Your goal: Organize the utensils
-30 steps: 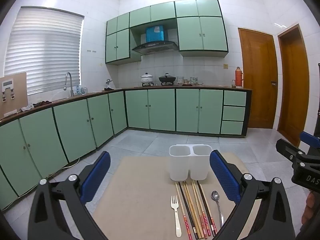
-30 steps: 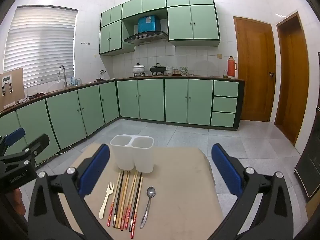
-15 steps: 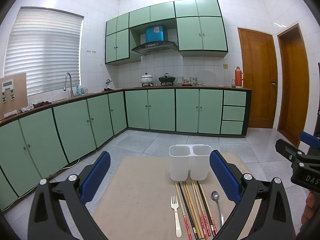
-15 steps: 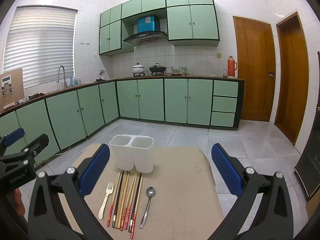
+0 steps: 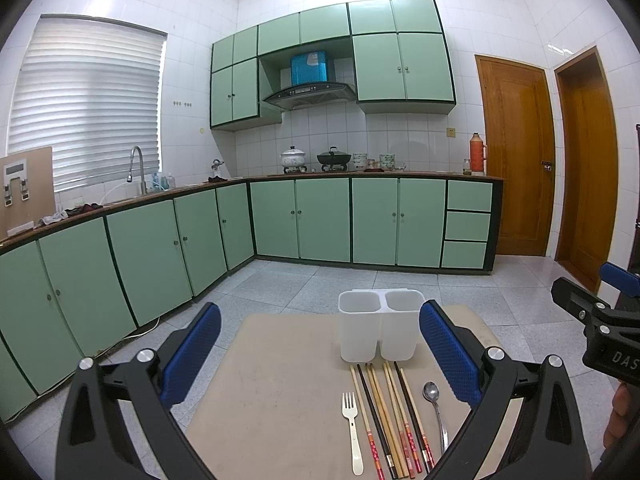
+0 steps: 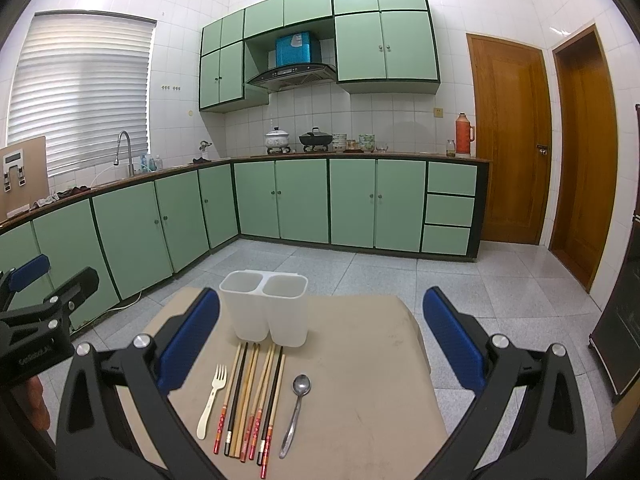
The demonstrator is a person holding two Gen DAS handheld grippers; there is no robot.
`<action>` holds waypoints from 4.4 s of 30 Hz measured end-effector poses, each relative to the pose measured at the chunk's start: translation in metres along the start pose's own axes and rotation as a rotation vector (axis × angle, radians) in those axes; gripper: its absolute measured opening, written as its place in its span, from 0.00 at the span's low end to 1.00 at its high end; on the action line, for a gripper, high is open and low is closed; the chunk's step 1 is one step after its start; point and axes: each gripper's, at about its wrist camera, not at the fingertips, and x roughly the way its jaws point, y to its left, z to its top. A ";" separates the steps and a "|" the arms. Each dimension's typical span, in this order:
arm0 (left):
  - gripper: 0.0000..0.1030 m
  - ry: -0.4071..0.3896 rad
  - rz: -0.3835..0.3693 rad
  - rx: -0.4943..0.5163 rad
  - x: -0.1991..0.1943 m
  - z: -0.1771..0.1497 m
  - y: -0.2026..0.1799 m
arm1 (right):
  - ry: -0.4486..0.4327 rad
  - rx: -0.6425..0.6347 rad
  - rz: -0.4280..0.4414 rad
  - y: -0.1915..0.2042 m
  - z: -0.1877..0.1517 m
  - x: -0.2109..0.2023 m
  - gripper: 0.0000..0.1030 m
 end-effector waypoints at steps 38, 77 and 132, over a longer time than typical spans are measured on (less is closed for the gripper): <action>0.94 0.003 0.000 0.003 0.003 -0.003 -0.002 | -0.006 0.001 0.000 -0.002 0.000 -0.001 0.95; 0.94 0.490 -0.007 0.046 0.116 -0.128 -0.005 | 0.343 0.050 0.000 0.004 -0.122 0.092 0.94; 0.84 0.671 -0.049 -0.004 0.247 -0.161 -0.017 | 0.617 0.038 0.091 0.017 -0.143 0.242 0.59</action>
